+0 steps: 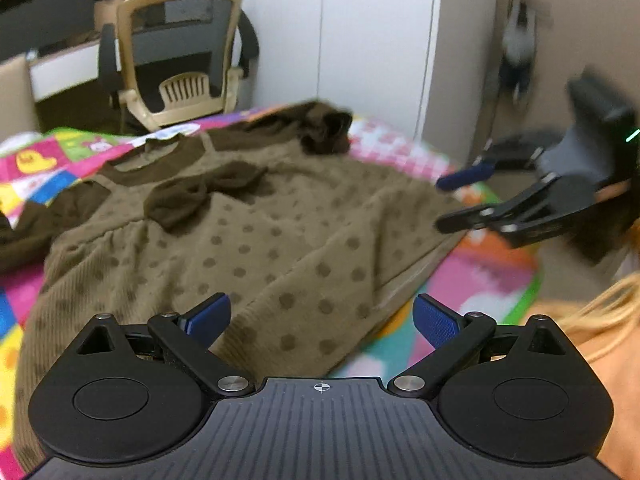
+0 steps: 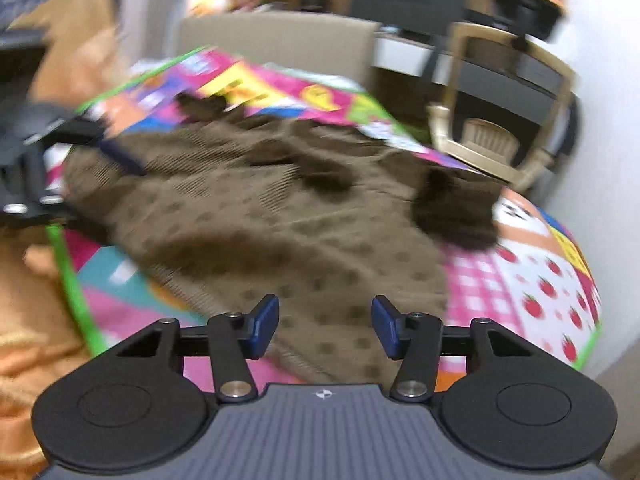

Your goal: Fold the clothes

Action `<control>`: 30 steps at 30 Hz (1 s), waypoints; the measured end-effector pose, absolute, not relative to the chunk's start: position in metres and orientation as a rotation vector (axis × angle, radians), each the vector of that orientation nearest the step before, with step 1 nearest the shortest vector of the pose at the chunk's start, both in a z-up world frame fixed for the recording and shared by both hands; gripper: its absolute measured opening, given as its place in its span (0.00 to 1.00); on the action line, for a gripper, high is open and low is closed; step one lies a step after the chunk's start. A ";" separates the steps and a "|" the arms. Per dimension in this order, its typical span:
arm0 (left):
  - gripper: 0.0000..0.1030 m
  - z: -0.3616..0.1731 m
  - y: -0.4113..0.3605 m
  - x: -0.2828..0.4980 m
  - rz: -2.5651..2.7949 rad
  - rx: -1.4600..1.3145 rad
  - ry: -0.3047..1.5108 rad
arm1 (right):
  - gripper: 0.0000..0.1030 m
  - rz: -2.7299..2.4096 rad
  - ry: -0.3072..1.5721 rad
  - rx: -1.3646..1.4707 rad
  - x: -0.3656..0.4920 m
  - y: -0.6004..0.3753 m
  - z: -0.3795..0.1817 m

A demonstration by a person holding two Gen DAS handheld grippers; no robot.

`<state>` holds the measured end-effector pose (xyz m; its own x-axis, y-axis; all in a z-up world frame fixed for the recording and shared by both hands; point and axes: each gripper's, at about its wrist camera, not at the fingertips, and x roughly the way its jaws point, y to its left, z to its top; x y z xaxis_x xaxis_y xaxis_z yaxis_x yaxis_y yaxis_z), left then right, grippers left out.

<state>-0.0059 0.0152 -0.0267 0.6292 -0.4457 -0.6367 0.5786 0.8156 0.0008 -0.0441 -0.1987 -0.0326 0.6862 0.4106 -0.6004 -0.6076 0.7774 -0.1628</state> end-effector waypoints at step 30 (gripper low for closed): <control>0.96 0.000 0.062 0.003 -0.466 -0.034 0.593 | 0.26 0.572 0.478 -1.315 -0.080 -0.175 -0.074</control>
<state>0.0035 0.0623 -0.0004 0.7287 -0.4322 -0.5312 0.4131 0.8961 -0.1624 -0.0801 -0.1751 -0.0737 0.7710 0.1191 -0.6256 -0.6368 0.1530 -0.7557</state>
